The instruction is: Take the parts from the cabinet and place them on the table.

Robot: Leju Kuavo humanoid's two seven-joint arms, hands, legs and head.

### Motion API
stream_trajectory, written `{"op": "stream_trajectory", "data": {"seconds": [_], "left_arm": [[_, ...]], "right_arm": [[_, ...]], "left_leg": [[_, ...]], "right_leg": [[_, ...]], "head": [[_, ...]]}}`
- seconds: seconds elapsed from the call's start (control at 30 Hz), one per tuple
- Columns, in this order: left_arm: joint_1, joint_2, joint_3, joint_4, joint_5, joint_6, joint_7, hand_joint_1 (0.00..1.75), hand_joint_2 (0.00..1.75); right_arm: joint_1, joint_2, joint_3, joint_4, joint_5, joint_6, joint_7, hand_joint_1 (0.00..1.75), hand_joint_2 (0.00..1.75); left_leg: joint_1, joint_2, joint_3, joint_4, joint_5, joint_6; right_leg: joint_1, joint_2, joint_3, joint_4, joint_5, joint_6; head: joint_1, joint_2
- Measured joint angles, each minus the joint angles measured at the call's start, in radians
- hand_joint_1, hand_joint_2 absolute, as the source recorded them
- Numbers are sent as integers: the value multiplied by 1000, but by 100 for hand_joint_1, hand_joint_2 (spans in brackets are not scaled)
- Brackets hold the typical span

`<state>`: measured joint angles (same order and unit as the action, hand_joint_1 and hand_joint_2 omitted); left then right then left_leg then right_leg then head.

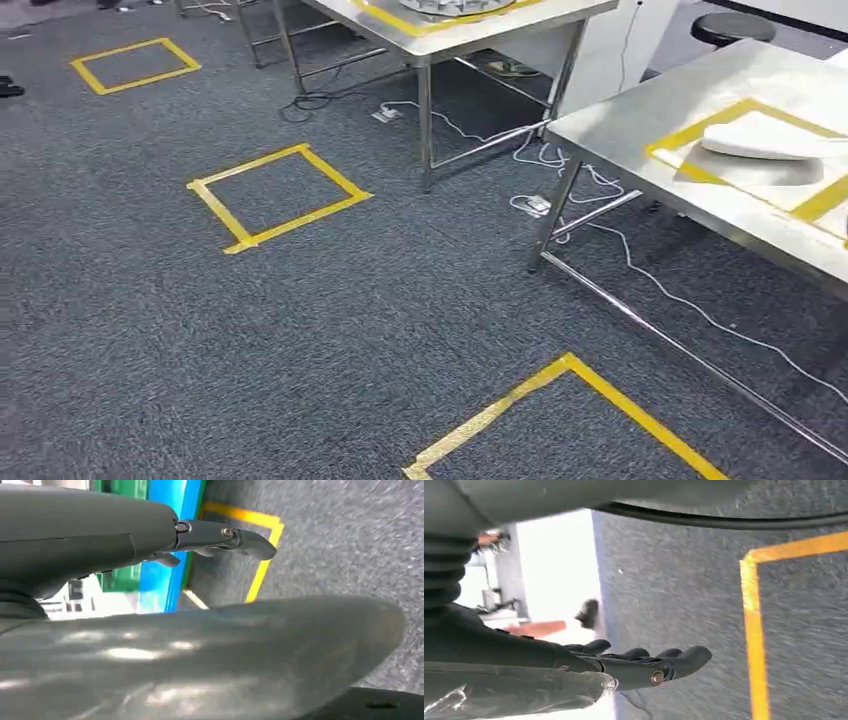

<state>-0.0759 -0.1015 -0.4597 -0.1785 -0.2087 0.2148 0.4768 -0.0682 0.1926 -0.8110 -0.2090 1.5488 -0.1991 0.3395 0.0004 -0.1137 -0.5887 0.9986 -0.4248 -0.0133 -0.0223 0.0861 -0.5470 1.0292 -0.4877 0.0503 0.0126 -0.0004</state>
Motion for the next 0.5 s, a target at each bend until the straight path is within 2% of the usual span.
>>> {"op": "stream_trajectory", "data": {"seconds": [0.07,0.1,0.13,0.17,0.23,0.27,0.3,0.33,0.37,0.4,0.43,0.47,0.5], "left_arm": [[5,0,3,0,2,2,-2,0,0],[7,1,4,1,2,2,-2,0,0],[8,0,4,1,2,2,-1,0,0],[6,0,4,1,0,2,2,0,0],[2,0,4,1,-1,2,6,0,0],[2,0,4,1,-1,2,7,0,0],[4,0,4,1,-1,3,7,0,0],[6,0,5,1,0,4,8,0,0],[7,0,6,1,2,5,9,0,0],[8,1,10,1,2,6,11,0,0],[7,1,14,1,3,8,11,0,0],[4,0,16,1,3,8,11,0,0],[-1,0,18,1,3,8,11,0,0]], "right_arm": [[0,0,0,0,1,1,0,0,175],[0,0,0,0,1,2,3,0,175],[0,0,0,0,1,3,5,0,175],[1,0,0,0,1,5,5,0,175],[3,-1,0,0,1,8,6,0,175],[3,-1,0,0,2,9,6,0,175],[3,-1,0,0,2,9,6,0,175],[3,-1,0,0,2,10,5,0,175],[1,-1,0,0,3,10,4,0,175],[-1,-1,0,0,3,11,3,0,175],[-1,-1,0,0,3,13,3,0,175],[0,-1,0,0,3,13,3,0,175],[1,-1,0,0,3,13,3,0,175]], "left_leg": [[7,-19,-6,-8,10,-15],[8,-26,-9,-7,10,-19],[4,25,-14,6,-3,-20],[1,67,-36,50,-37,-24],[2,95,-112,210,-118,-28],[2,98,-142,275,-141,-30],[2,98,-154,301,-141,-30],[2,99,-144,284,-121,-29],[2,102,-113,229,-84,-27],[2,114,-67,148,-43,-25],[0,157,-18,67,-13,-21],[-7,217,11,14,-16,-23],[-9,200,12,5,-22,-10]], "right_leg": [[10,-20,-3,3,2,-15],[6,-33,-2,-4,8,-25],[6,-44,-1,-6,11,-31],[8,-55,-2,-6,11,-37],[14,-86,-4,-6,9,-42],[15,-102,-5,-6,8,-43],[16,-116,-5,-6,8,-44],[17,-127,-5,-6,8,-44],[17,-138,-4,-6,7,-43],[17,-149,-2,-6,6,-41],[18,-156,2,-6,4,-38],[28,-165,3,-1,-3,-30],[30,-173,2,0,-6,-26]], "head": [[2,0],[3,0],[0,0],[-8,0],[-9,0],[-9,0],[-10,0],[-9,0],[-10,0],[-9,0],[-10,0],[-11,0],[-13,0]]}}
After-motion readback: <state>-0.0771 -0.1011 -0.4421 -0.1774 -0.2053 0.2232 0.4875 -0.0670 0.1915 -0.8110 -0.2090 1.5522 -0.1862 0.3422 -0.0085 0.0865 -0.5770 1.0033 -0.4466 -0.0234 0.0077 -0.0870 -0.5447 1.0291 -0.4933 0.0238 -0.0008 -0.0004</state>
